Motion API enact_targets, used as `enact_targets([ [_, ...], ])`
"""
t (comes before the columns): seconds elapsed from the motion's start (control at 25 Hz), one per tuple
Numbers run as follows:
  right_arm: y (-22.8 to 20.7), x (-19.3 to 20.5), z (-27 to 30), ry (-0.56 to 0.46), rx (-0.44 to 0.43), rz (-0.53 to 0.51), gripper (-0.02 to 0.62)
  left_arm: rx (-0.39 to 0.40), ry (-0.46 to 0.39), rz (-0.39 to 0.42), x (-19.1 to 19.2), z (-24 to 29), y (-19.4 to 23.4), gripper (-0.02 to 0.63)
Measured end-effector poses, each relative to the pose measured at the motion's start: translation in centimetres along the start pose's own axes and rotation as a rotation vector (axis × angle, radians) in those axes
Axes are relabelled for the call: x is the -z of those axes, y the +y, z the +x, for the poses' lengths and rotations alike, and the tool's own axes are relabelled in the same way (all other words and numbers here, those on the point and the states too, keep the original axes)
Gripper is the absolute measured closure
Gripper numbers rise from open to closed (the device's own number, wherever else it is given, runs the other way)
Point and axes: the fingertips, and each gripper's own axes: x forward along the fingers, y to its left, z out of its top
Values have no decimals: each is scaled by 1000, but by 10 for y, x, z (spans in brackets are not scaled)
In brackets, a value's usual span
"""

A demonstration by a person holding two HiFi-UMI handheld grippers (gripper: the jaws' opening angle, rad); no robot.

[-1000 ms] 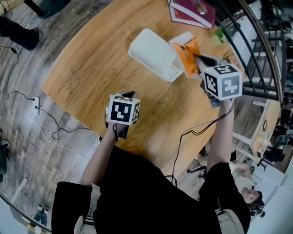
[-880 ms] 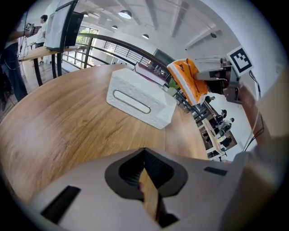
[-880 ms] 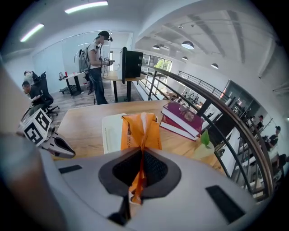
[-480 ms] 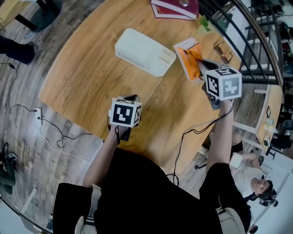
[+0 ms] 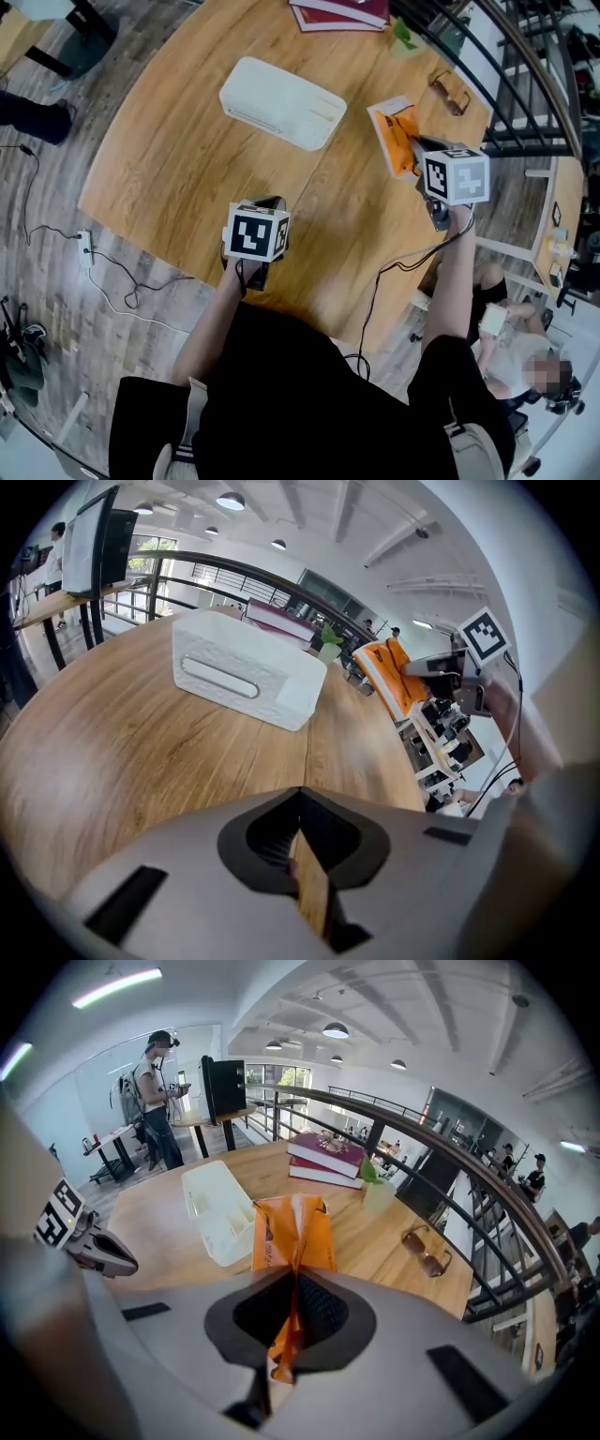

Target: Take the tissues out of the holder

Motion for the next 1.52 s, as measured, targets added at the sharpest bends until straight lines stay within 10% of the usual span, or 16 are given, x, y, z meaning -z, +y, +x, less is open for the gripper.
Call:
enact_targets([
  [0.88, -35, 110, 52, 52, -1, 297, 583, 4, 44, 49, 11, 18, -38, 595],
  [1.52, -28, 116, 81, 35, 29, 256, 583, -16, 72, 52, 16, 27, -41, 595],
])
